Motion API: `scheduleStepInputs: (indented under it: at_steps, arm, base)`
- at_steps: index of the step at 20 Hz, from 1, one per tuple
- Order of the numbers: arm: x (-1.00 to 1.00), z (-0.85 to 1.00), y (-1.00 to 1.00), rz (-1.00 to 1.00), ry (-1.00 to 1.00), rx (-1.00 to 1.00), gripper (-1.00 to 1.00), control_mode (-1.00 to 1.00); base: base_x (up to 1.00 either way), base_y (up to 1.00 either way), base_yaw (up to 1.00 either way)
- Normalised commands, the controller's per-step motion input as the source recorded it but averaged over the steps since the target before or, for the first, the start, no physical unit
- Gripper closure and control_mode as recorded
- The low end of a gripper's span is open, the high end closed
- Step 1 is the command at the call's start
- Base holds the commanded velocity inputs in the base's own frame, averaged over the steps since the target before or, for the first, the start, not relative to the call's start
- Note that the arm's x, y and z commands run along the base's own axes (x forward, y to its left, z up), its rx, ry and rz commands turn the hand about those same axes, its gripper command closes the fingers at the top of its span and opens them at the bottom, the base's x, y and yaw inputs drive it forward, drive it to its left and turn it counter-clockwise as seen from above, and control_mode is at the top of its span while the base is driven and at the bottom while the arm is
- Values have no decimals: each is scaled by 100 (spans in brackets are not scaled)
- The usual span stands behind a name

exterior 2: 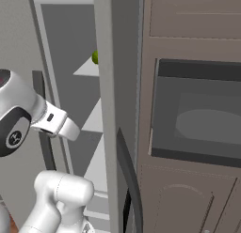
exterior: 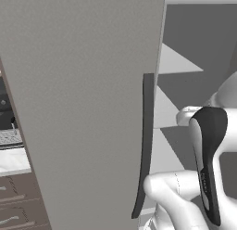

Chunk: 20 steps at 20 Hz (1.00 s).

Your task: Take the lime, mushroom, and fish from the freezer and place them in the bowl on the counter.

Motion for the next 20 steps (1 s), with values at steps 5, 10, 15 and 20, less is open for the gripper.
scheduleStepInputs:
  at_steps: [5, 10, 15, 20]
  arm:
    - [-7, 0, 0, 0, -2, 0, 100, -100]
    - [-2, 0, 3, 4, 0, 0, 100, -100]
    - [-12, 0, 2, 8, -1, 0, 100, -100]
    - [-6, 0, 5, 2, 0, 0, 100, -100]
  base:
    - [0, 0, 0]
    - [0, 0, 0]
    - [0, 0, 0]
    - [0, 0, 0]
